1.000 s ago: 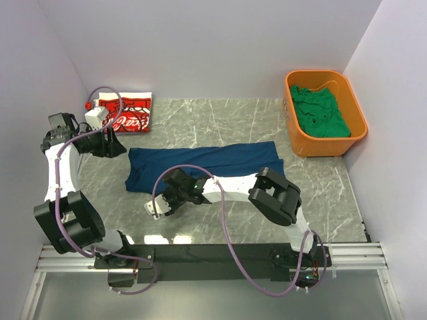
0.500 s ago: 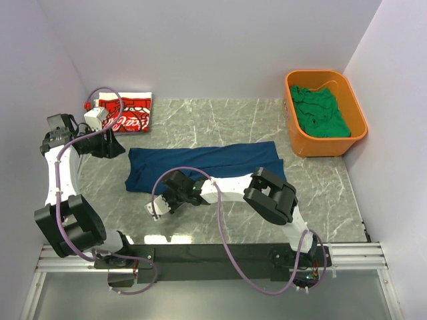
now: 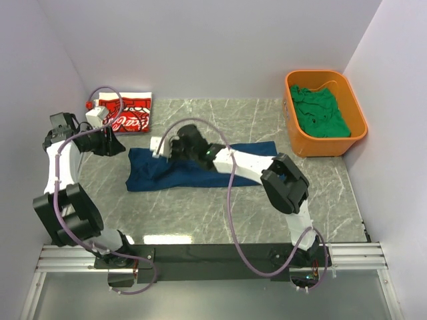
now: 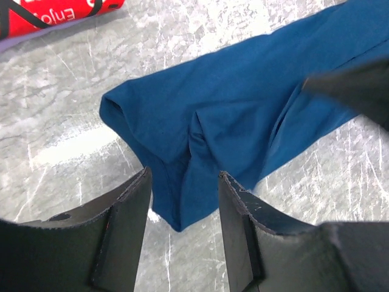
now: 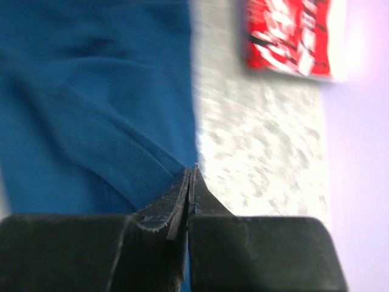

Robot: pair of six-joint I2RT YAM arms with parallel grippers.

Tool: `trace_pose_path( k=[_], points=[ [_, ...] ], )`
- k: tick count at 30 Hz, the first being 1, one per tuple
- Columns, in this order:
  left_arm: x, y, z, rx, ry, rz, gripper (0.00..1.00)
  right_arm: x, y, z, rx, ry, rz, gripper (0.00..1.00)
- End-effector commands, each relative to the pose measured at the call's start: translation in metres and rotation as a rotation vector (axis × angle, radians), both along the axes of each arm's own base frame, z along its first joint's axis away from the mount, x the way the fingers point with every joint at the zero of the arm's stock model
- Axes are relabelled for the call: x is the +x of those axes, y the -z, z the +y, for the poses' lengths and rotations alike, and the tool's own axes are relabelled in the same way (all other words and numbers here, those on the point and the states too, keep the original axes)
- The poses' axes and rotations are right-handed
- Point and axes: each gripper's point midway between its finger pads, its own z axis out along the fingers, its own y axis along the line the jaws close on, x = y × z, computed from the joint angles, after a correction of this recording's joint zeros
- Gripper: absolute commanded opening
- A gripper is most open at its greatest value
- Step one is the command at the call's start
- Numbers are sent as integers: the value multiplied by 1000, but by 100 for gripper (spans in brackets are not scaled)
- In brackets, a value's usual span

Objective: Fold and stack the t-shirts
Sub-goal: Fold the tshirt

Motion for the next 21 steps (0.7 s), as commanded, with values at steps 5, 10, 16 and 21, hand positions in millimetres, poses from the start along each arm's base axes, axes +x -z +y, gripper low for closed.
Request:
trace_pose_path(
  k=[5,10,16,21],
  points=[
    [31,-2,-6,37,75,-38,53,50,-7,-19,118,205,197,0],
    [43,16,-21,93,158,-22,54,89,23,-37,127,420,355,0],
    [35,43,-68,75,403,30,52,105,47,-47,131,546,514,0],
    [17,54,-95,43,554,-21,50,96,61,-61,133,613,628,0]
  ],
)
